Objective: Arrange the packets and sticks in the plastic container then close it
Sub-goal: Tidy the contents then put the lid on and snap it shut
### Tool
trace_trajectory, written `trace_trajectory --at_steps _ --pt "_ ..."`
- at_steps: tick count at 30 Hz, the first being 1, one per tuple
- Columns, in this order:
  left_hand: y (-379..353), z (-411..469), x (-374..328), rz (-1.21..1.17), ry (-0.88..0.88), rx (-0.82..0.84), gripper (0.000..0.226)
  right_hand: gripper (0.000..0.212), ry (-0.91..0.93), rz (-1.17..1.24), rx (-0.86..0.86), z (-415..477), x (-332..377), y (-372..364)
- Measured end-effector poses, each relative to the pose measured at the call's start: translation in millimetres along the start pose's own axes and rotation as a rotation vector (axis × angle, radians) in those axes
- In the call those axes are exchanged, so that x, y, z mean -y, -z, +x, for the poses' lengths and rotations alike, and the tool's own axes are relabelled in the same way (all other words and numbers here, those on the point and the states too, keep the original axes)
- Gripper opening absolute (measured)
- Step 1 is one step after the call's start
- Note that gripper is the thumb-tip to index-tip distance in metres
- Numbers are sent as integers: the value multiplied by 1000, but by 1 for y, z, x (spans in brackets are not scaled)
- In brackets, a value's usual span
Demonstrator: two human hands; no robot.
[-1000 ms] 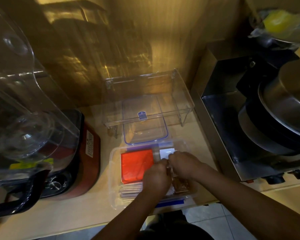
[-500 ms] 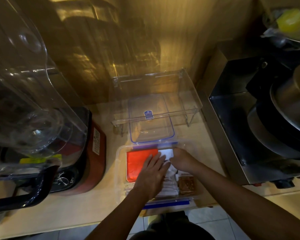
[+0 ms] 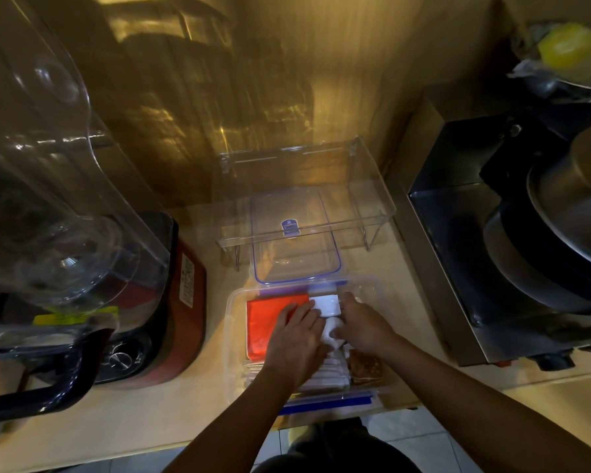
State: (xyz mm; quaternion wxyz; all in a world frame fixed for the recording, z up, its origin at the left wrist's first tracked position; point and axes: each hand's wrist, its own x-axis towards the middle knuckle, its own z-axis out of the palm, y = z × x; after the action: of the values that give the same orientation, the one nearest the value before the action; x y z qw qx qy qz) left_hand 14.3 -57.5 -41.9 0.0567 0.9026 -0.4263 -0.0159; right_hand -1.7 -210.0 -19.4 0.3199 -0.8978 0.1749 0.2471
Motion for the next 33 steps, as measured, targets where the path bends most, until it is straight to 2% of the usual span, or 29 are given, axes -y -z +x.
trace_trajectory --at_steps 6,9,12,15,17,18,19,21,24,25,27,28,30,33 --pt "-3 -3 -1 -3 19 44 44 64 -10 -7 -7 0 -1 -1" --pt "-2 -4 1 -79 -2 44 43 64 -13 -73 11 -3 2 2" --pt "6 -5 5 -217 10 -107 35 44 41 -176 -86 -8 10 13" --pt "29 -2 16 -496 328 -308 27 15 167 -116 -405 -8 19 32" --pt "43 4 33 -519 527 -442 25 15 179 15 -527 -1 23 46" --pt "48 9 43 -484 584 -471 26 17 166 67 -527 6 24 53" --pt "53 15 53 -447 635 -439 28 20 153 87 -505 14 24 59" --pt "55 28 73 -426 787 -206 42 27 94 38 -412 34 20 67" --pt "52 42 94 -572 914 70 61 39 3 27 -149 55 18 71" --pt "52 46 98 -619 912 119 63 35 15 58 -76 60 18 70" --pt "52 50 102 -692 897 239 65 9 49 93 -10 64 21 70" --pt "53 50 103 -734 907 299 66 14 54 96 -5 65 22 70" --pt "53 51 107 -797 937 355 63 19 33 131 -17 67 22 70" --pt "57 53 106 -916 978 255 55 22 1 185 -106 70 22 69"
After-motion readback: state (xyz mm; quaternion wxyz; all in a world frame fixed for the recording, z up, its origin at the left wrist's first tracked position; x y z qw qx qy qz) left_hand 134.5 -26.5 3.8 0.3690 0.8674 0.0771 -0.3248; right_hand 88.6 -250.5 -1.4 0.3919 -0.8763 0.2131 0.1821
